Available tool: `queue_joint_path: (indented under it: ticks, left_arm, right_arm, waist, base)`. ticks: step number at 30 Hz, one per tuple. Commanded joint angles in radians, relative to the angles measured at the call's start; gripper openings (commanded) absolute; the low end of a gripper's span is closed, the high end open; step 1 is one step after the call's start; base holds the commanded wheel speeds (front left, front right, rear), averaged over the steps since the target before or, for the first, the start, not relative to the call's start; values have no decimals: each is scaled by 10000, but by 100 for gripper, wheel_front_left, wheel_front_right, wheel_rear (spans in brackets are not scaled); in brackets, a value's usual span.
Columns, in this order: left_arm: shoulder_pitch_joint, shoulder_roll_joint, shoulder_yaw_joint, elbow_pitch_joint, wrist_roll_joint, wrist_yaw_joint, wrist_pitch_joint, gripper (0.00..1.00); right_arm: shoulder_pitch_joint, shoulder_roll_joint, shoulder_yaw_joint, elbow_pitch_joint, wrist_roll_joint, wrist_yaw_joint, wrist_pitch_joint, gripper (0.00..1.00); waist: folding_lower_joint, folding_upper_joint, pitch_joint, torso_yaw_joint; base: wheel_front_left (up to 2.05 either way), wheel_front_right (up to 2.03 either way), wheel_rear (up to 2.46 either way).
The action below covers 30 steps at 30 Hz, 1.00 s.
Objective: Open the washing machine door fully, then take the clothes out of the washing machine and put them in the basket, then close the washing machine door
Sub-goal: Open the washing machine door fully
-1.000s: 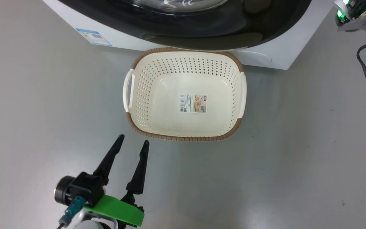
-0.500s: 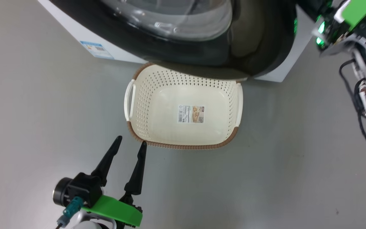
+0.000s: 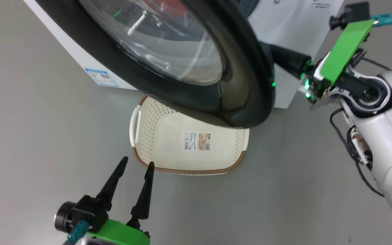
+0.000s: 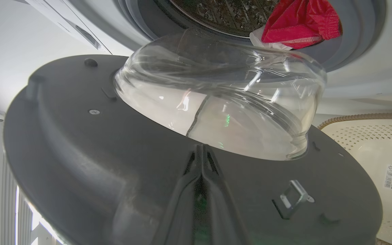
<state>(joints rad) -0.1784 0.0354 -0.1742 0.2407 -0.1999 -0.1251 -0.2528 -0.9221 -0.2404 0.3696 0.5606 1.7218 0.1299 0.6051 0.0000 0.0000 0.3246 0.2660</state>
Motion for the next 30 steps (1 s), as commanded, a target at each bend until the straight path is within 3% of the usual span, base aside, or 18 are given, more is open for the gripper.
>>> queue_joint_path:
  ticks: [1, 18, 20, 21, 23, 24, 25, 26, 30]
  left_arm:
    - [188, 149, 368, -255, 109, -55, -90, 100]
    - [562, 149, 428, -356, 249, -55, -90, 100]
    - [569, 149, 452, -380, 213, -55, -90, 100]
    - [603, 149, 478, -368, 192, -55, -90, 100]
    - [634, 149, 511, -359, 185, -55, -90, 100]
    - [649, 149, 527, -358, 191, -55, -90, 100]
    - [649, 149, 527, -358, 191, -55, -90, 100]
    - [664, 149, 548, -363, 207, -55, -90, 100]
    - [761, 149, 698, -417, 254, -55, -90, 100]
  right_arm:
    - [278, 273, 169, -363, -70, 8, 171, 0]
    - [1145, 590, 208, -770, -381, 8, 545, 0]
    - [1233, 570, 173, -742, -455, 8, 520, 12]
    - [1355, 523, 103, -728, -591, 8, 364, 37]
    - [1507, 514, 28, -736, -683, 8, 216, 59]
    - [1588, 499, -21, -754, -746, 8, 106, 91]
    - [1588, 499, -21, -754, -746, 8, 106, 91]
    - [1678, 507, -57, -755, -775, 8, 41, 100]
    - [2017, 534, -128, -839, -922, 8, -145, 100]
  waist:
    - [0, 0, -179, -63]
    - [0, 0, -615, -69]
    - [0, 0, -672, -85]
    - [0, 0, -745, -115]
    - [0, 0, -809, -168]
    - [0, 0, -832, -197]
    - [0, 0, -832, -197]
    - [0, 0, -865, -236]
    - [0, 0, -977, -445]
  base:
    - [0, 0, 0]
    - [0, 0, 0]
    - [0, 0, 0]
    - [0, 0, 0]
    - [0, 0, 0]
    - [0, 0, 0]
    - [0, 0, 0]
    - [0, 0, 0]
    - [0, 0, 0]
